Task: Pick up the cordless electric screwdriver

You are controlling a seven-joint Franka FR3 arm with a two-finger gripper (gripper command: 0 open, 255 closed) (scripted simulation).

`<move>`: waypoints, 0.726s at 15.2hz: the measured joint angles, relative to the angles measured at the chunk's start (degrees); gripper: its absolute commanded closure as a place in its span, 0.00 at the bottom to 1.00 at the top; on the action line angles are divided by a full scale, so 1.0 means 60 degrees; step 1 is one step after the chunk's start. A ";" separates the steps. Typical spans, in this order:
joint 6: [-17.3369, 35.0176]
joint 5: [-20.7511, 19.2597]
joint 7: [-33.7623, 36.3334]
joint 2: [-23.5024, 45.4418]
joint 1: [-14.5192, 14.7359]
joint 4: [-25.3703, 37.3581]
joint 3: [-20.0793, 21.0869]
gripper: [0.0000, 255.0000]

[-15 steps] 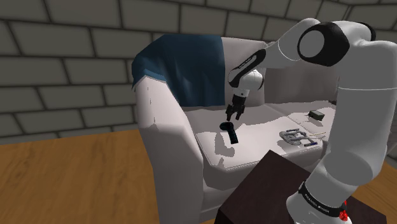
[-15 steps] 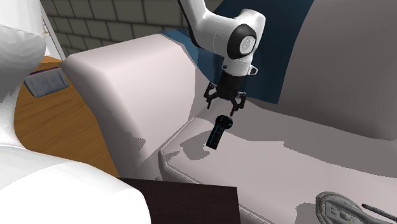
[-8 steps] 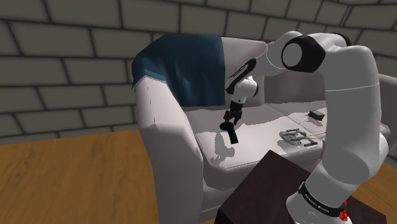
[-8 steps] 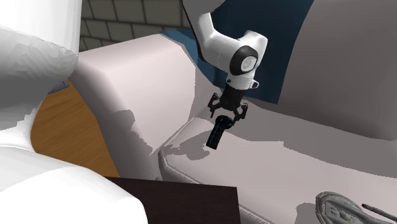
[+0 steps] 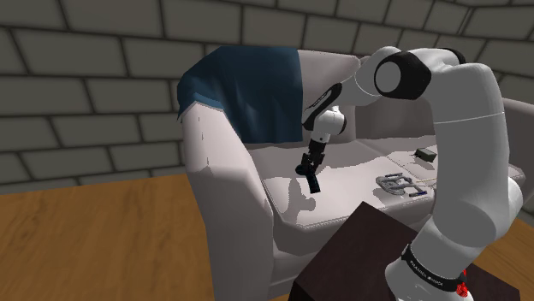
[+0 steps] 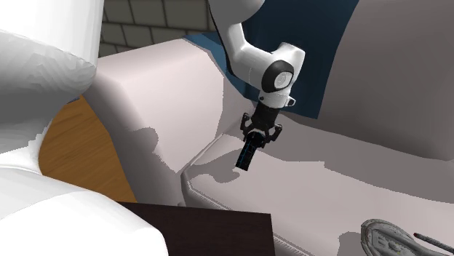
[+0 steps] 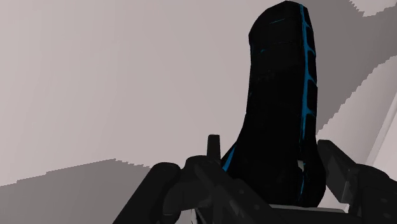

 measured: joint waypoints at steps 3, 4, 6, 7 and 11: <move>-0.0001 -0.0001 -0.0001 0.0001 -0.0002 0.0000 -0.0002 1.00; -0.0001 -0.0002 -0.0002 0.0000 -0.0003 -0.0002 -0.0003 1.00; -0.0002 -0.0002 -0.0002 0.0000 -0.0004 -0.0003 -0.0005 1.00; 0.0001 -0.0002 -0.0002 -0.0003 -0.0004 -0.0007 -0.0006 1.00; -0.0214 -0.0131 0.0119 -0.0292 0.0064 -0.0075 -0.0081 1.00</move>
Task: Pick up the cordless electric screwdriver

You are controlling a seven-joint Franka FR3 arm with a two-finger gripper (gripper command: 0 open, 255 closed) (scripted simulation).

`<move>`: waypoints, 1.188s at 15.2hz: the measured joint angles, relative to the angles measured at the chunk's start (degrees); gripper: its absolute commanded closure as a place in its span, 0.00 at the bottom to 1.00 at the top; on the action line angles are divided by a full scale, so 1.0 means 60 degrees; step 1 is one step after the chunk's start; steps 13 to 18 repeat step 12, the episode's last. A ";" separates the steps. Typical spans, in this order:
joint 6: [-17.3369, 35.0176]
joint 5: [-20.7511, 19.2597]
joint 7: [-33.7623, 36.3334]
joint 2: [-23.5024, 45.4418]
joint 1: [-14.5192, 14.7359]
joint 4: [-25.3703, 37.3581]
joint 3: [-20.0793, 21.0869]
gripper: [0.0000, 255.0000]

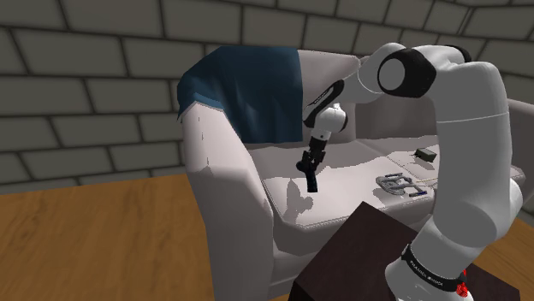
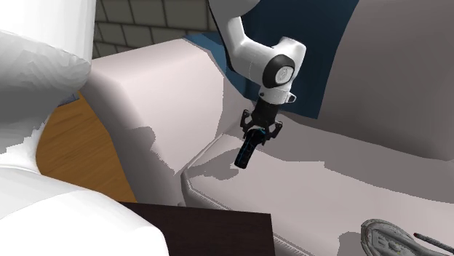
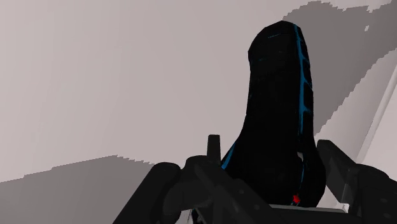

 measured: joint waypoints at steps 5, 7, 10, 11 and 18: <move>-0.0437 -0.0256 0.0215 -0.0535 0.0090 -0.0060 -0.0153 1.00; -0.0603 -0.0345 0.0290 -0.0698 0.0114 -0.0043 -0.0201 1.00; -0.0843 -0.0479 0.0413 -0.0970 0.0161 -0.0049 -0.0270 1.00; -0.0945 -0.0525 0.0465 -0.1046 0.0177 -0.0014 -0.0288 1.00; -0.1015 -0.0560 0.0497 -0.1111 0.0187 -0.0002 -0.0305 1.00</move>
